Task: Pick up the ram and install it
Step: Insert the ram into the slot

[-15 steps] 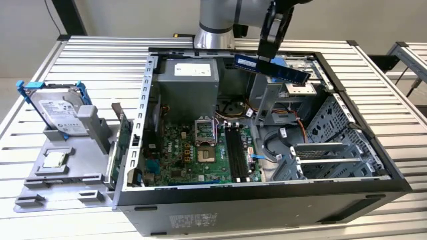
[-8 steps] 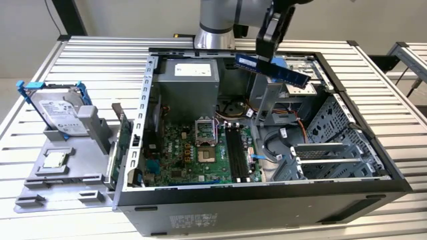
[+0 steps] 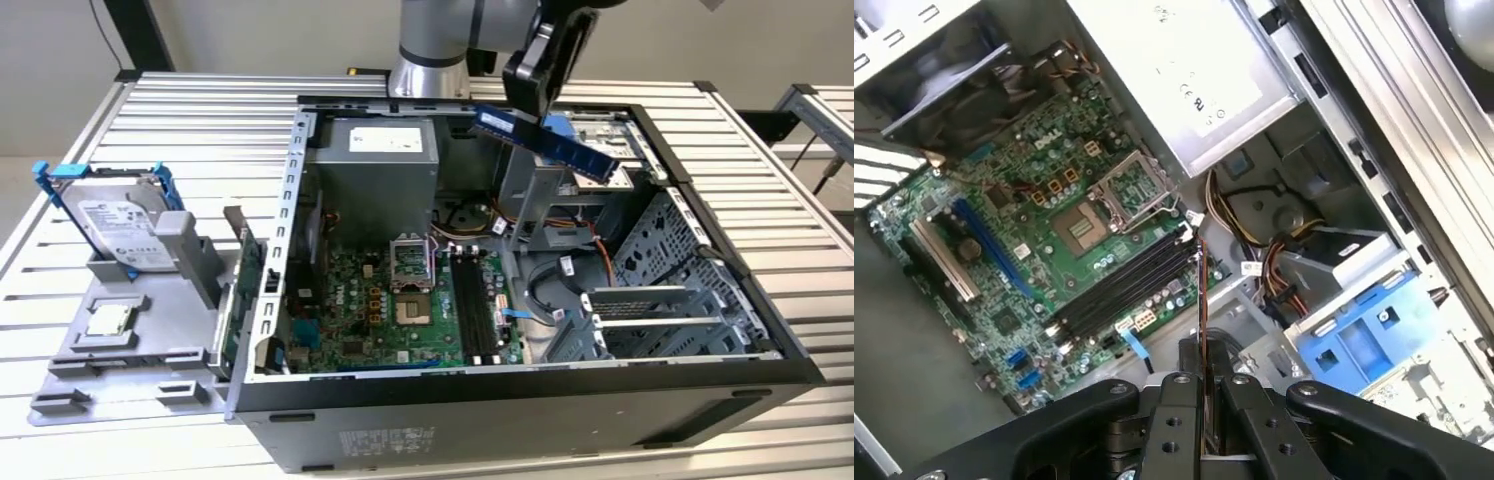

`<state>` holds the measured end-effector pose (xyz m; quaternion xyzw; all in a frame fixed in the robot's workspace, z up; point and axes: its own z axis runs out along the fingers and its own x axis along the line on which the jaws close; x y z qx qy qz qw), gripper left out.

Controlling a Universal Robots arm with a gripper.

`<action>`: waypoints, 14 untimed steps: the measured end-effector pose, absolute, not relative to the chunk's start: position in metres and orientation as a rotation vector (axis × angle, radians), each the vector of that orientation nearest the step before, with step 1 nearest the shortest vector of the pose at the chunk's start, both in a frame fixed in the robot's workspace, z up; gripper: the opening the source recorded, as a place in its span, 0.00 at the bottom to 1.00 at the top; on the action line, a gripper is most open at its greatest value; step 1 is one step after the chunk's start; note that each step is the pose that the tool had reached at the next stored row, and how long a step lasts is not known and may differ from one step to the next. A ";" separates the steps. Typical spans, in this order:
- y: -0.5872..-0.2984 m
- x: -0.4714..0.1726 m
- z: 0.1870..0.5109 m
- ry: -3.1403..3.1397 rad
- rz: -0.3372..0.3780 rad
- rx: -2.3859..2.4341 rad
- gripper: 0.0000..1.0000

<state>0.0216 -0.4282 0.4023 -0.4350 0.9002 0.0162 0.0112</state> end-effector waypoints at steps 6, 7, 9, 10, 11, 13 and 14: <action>-0.428 0.022 0.402 2.870 0.048 -1.216 0.00; -0.428 0.022 0.402 2.880 0.048 -1.193 0.00; -0.428 0.022 0.402 2.898 0.048 -1.146 0.00; -0.428 0.022 0.402 2.907 0.047 -1.122 0.00; -0.428 0.022 0.402 2.916 0.047 -1.100 0.00; -0.428 0.022 0.402 2.929 0.047 -1.063 0.00; -0.428 0.022 0.402 2.930 0.047 -1.059 0.00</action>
